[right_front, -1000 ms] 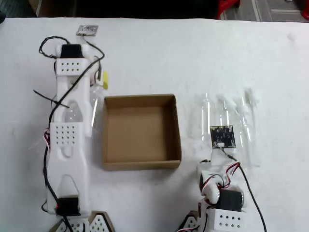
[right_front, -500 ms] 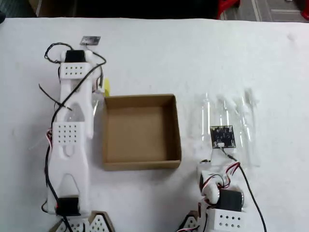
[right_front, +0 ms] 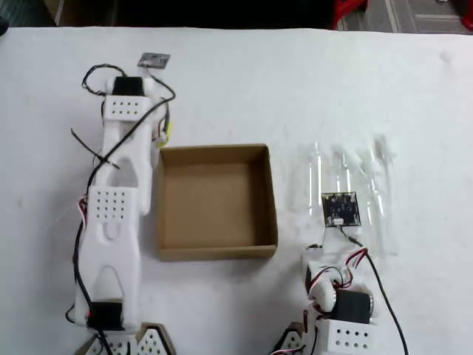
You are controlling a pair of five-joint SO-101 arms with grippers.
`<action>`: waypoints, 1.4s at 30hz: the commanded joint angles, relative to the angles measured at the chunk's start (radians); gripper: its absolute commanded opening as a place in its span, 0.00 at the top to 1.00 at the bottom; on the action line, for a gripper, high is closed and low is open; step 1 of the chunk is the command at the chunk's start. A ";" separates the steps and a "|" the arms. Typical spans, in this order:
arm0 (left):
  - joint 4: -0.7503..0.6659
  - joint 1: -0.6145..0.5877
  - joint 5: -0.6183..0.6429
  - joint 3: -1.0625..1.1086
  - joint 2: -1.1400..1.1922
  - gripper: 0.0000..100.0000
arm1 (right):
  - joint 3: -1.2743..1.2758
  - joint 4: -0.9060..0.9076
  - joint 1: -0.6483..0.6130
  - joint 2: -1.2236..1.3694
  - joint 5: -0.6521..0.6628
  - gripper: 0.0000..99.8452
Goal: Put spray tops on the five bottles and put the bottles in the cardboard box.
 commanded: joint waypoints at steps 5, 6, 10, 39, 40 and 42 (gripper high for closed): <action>0.055 0.018 -0.008 -0.005 -0.338 0.94 | 0.009 0.004 0.004 -0.002 -0.009 0.98; 0.055 0.015 -0.008 -0.005 -0.383 0.94 | 0.009 0.004 0.004 -0.002 -0.009 0.98; 0.058 0.021 -0.008 0.008 -0.562 0.94 | 0.009 0.004 0.004 -0.002 -0.009 0.98; -0.170 0.251 -0.017 1.005 -1.877 0.94 | 0.009 0.004 0.004 -0.002 -0.009 0.98; -0.187 0.260 -0.017 1.036 -1.913 0.94 | 0.009 0.004 0.004 -0.002 -0.009 0.98; -0.233 0.283 -0.017 1.106 -1.985 0.94 | 0.009 0.004 0.004 -0.002 -0.009 0.98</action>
